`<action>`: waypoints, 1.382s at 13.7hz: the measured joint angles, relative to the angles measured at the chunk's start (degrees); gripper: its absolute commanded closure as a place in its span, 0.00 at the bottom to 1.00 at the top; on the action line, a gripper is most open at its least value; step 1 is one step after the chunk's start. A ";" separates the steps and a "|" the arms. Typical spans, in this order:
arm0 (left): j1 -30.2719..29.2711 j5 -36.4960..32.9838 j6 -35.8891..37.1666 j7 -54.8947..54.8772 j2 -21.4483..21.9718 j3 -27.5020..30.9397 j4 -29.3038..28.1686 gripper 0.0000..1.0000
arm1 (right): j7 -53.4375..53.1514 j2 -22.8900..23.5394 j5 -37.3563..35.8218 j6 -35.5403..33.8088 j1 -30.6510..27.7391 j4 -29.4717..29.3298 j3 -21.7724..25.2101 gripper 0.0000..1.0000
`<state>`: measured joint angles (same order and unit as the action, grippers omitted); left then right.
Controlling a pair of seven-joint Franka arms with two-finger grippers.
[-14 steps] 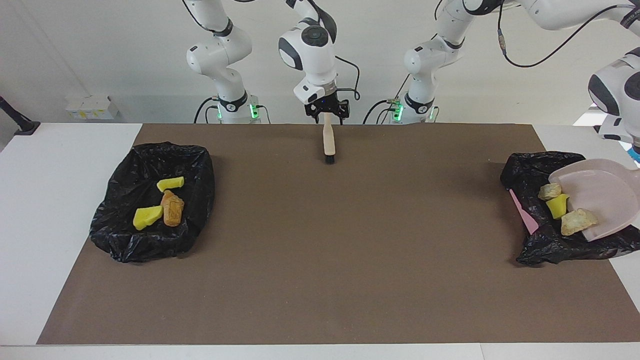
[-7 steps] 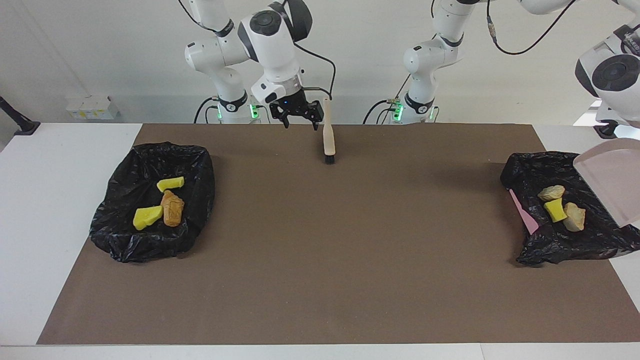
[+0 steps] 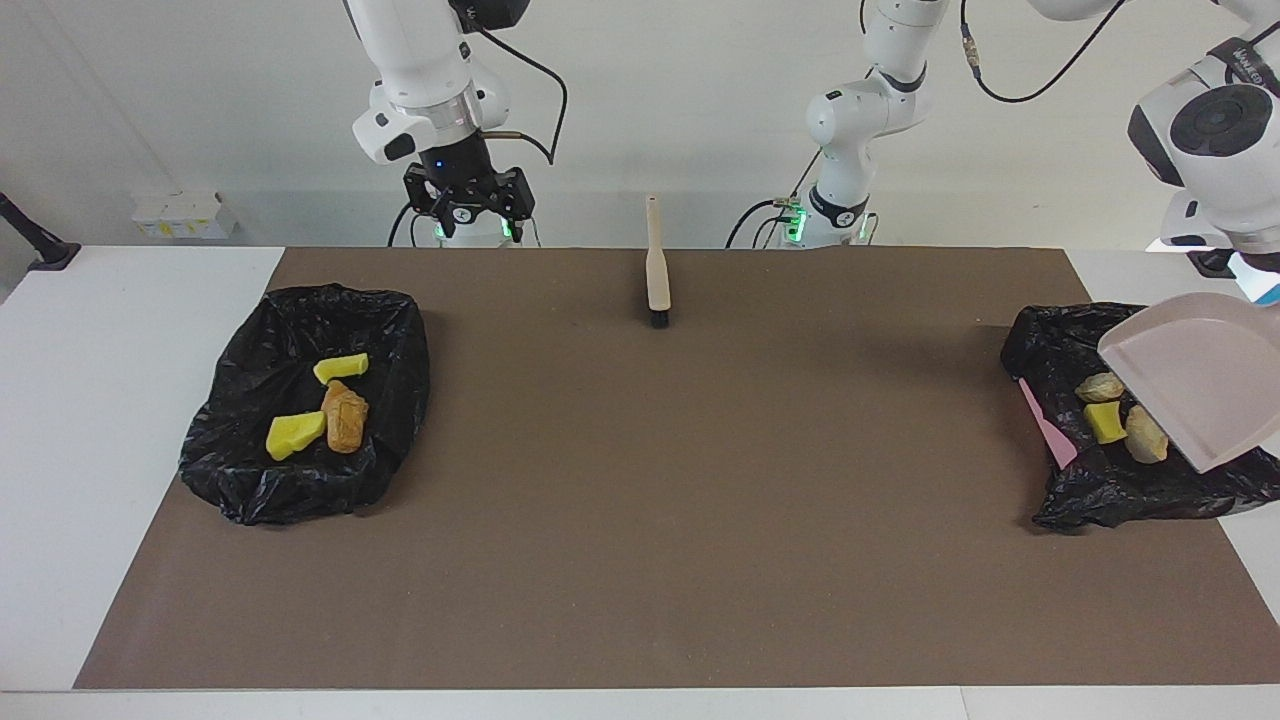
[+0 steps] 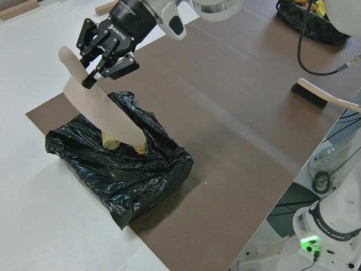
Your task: Sweep and dump trash in bin
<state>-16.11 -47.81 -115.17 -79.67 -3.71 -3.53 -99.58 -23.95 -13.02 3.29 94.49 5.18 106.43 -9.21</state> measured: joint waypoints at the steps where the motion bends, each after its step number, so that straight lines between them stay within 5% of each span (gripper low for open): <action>1: 0.21 3.82 0.09 0.34 -0.06 -0.03 -0.04 1.00 | 0.14 0.13 -1.23 -0.54 -0.63 -1.33 -0.02 0.00; 9: 4.32 31.31 6.98 14.25 -0.45 -0.10 -0.42 1.00 | 0.87 6.39 -3.89 -8.95 -6.98 -14.63 -0.02 0.00; 14: 13.59 43.36 15.63 43.61 -0.18 -0.38 -0.51 1.00 | 0.87 8.50 -4.82 -9.08 -7.10 -16.12 -0.11 0.00; 19: 28.52 47.58 15.14 74.90 -0.70 -0.69 -2.24 1.00 | 0.87 8.55 -4.80 -9.16 -7.75 -16.45 -0.09 0.00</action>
<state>12.41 -0.23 -100.03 -4.77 -4.41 -4.22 -101.82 -23.08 -4.47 -1.51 85.34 -2.57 89.99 -9.29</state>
